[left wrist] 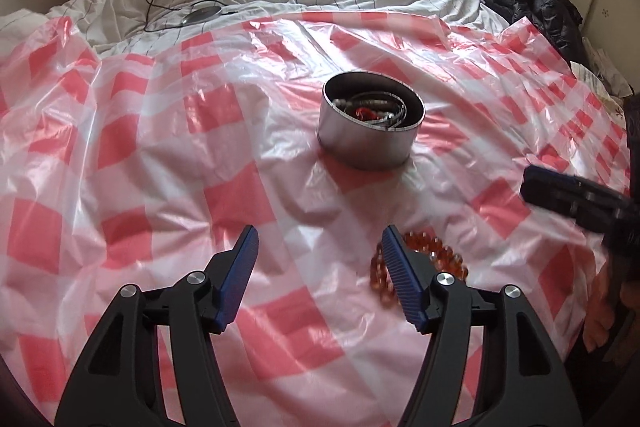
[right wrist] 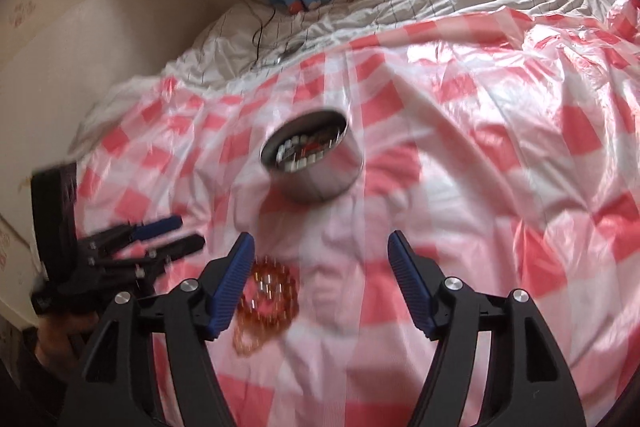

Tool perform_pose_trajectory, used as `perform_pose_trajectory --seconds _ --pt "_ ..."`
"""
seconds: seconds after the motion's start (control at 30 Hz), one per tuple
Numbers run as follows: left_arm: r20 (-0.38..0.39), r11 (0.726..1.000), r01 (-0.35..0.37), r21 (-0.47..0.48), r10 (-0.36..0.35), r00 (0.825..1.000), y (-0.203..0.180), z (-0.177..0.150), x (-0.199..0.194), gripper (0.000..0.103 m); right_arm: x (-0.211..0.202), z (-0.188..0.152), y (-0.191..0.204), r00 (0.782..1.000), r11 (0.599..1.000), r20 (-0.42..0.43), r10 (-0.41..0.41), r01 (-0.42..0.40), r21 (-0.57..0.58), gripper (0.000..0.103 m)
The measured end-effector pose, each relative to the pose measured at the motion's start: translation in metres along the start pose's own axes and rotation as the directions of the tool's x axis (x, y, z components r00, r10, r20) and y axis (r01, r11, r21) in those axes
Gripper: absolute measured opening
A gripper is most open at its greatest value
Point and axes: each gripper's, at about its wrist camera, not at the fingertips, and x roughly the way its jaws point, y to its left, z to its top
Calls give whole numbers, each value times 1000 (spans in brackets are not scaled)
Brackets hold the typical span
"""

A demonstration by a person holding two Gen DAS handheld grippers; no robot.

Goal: Organize jewelry
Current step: 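Carry both bracelets over the silver tin and open both tools, then move both open tools to the amber-bead bracelets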

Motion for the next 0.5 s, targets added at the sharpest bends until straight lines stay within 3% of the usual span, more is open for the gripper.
perform_pose_trajectory --seconds 0.13,0.3,0.5 --pt "1 999 13 -44 -13 1000 5 -15 -6 65 9 -7 19 999 996 -10 -38 37 -85 71" --pt "3 998 30 -52 -30 1000 9 -18 -7 65 27 -16 22 995 995 -88 -37 29 -94 71" --pt "-31 997 71 -43 -73 997 -2 -14 10 65 29 -19 20 992 990 -79 -101 93 -104 72"
